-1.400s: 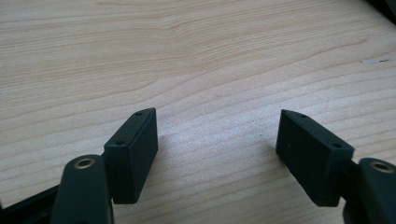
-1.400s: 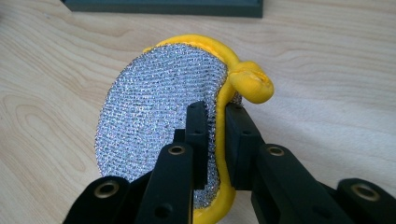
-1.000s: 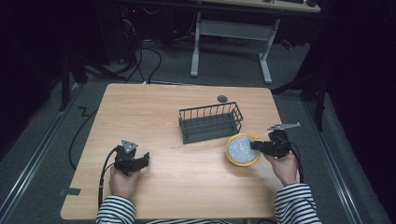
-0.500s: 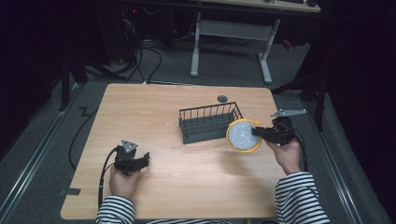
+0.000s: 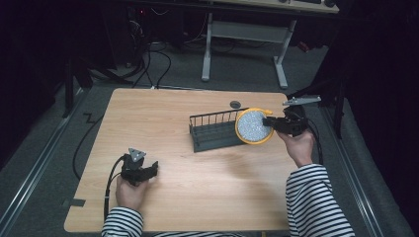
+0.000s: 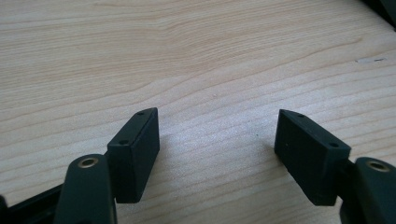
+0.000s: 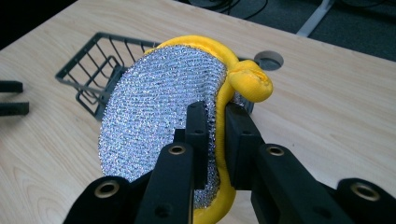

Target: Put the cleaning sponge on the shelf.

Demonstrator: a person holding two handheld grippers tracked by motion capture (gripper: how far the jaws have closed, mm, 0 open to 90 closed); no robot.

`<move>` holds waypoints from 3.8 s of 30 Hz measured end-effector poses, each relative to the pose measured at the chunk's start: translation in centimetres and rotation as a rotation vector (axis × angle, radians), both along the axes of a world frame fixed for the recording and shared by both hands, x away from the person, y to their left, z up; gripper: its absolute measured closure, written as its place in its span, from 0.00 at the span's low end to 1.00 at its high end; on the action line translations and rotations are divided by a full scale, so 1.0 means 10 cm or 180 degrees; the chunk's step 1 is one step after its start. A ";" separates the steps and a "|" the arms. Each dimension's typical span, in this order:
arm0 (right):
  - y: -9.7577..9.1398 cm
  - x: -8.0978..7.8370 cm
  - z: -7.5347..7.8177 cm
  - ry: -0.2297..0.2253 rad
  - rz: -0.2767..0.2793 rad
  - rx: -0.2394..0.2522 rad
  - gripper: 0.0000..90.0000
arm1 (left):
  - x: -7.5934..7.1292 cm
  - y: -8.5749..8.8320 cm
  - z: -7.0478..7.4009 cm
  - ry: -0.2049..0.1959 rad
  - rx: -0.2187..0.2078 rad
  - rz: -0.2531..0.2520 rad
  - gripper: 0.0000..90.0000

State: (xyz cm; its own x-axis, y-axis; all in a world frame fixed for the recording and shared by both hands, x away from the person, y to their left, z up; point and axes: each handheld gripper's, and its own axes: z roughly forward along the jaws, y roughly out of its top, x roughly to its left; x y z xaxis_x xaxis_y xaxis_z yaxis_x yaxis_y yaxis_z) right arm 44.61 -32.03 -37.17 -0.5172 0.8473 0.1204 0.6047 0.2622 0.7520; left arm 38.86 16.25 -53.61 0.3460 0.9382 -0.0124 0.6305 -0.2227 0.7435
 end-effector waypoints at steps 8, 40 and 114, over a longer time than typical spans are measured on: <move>0.18 0.17 0.07 -0.0030 0.0072 -0.0018 0.90 | 0.00 0.00 0.00 0.0004 -0.0002 -0.0016 0.34; 0.39 0.76 -0.16 -0.0041 -0.0190 -0.0089 0.89 | 0.00 0.01 0.00 0.0011 -0.0021 -0.0027 0.33; 0.49 0.74 -0.41 0.0219 -0.0130 -0.0566 0.57 | 0.00 0.00 0.00 0.0008 -0.0020 -0.0038 0.33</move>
